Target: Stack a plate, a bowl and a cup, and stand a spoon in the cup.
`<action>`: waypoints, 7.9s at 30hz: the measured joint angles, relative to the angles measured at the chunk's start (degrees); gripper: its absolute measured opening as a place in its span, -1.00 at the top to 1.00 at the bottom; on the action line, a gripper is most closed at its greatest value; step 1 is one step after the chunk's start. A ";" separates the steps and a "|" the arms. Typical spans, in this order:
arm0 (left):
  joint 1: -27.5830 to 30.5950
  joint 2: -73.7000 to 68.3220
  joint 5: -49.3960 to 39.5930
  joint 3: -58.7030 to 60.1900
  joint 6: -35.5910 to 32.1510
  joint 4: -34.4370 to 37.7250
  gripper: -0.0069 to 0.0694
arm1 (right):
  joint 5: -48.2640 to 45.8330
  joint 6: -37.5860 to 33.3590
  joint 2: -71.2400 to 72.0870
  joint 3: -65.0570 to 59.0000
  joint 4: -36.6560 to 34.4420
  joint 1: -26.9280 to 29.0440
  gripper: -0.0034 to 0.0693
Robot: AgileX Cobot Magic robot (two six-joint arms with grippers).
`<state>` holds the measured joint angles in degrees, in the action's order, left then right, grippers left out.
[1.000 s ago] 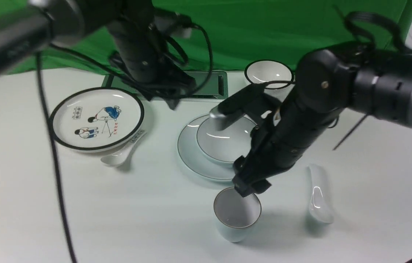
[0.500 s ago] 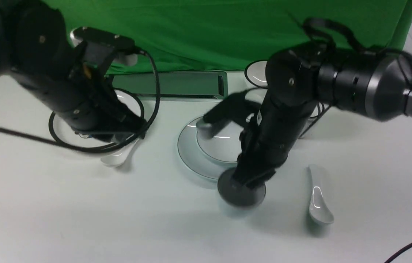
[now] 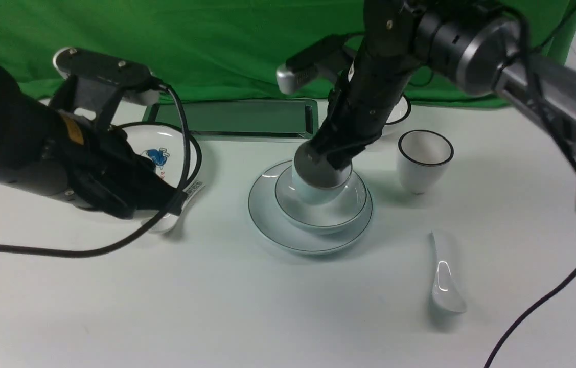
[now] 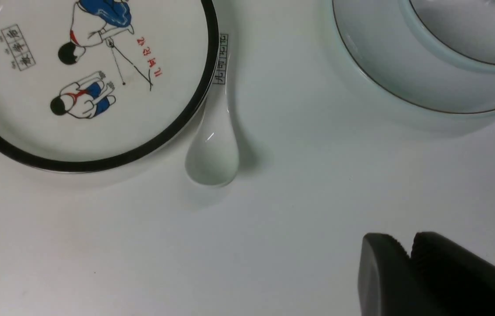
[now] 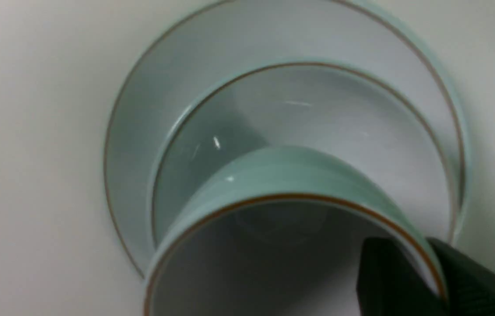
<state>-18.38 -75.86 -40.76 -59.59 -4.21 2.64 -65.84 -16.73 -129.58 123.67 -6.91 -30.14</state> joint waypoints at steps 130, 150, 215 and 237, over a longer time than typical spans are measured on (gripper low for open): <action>0.00 63.39 17.57 34.78 1.03 0.18 0.61 | 68.28 -7.58 89.92 -89.36 -11.95 -5.63 0.76; 0.00 63.39 17.57 34.78 0.76 -0.05 0.56 | 76.70 3.52 106.14 -108.92 -10.04 1.55 0.88; 2.25 64.57 31.58 41.15 0.72 -5.26 0.59 | 53.26 25.86 129.58 -124.20 11.31 29.71 0.76; 24.64 75.74 28.26 60.03 0.48 2.64 0.90 | 53.08 25.88 129.61 -124.20 11.31 29.71 0.56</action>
<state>6.26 -0.12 -12.51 0.43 -3.73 5.28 -12.76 9.15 0.03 -0.52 4.40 -0.43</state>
